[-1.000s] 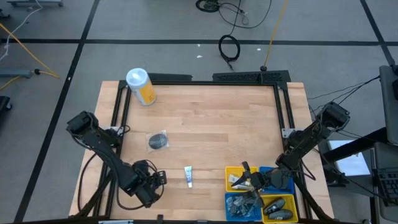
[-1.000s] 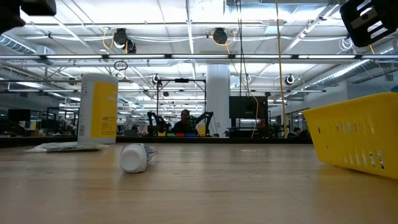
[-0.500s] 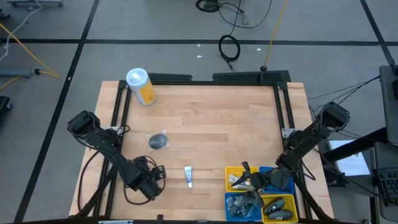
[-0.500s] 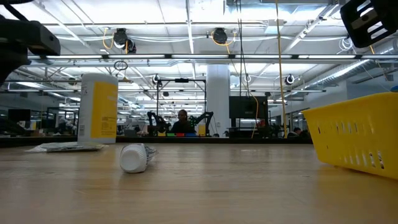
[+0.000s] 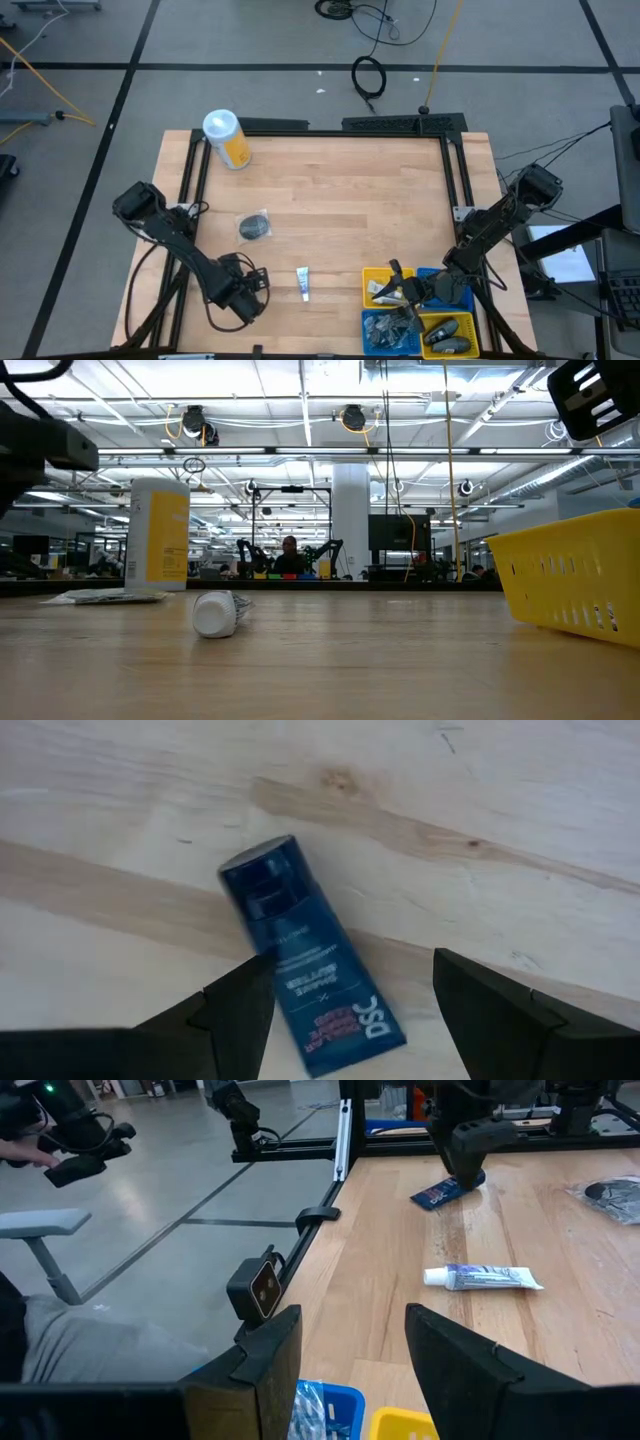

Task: Pick & Place Travel size toiletries
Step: Put the black shave cream into the top blue bin

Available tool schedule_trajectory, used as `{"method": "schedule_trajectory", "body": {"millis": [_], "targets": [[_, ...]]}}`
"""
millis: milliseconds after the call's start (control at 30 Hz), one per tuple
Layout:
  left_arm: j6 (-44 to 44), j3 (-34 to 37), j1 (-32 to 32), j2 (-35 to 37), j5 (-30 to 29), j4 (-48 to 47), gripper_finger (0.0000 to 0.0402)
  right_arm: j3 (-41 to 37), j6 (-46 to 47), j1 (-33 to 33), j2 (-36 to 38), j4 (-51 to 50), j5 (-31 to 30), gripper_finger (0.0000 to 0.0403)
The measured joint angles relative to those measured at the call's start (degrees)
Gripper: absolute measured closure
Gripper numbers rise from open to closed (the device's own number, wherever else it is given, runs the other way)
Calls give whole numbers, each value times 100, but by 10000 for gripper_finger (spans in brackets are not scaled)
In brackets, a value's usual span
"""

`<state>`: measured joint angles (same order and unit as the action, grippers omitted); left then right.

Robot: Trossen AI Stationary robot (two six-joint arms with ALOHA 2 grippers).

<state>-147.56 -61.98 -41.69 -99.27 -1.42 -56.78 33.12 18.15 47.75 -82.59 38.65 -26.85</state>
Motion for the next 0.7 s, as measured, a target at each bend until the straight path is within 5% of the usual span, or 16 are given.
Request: {"method": "schedule_trajectory", "body": {"millis": [700], "targets": [[233,2,58,-238,-211,81,135,0,22,0,0,7,-4,231]]}}
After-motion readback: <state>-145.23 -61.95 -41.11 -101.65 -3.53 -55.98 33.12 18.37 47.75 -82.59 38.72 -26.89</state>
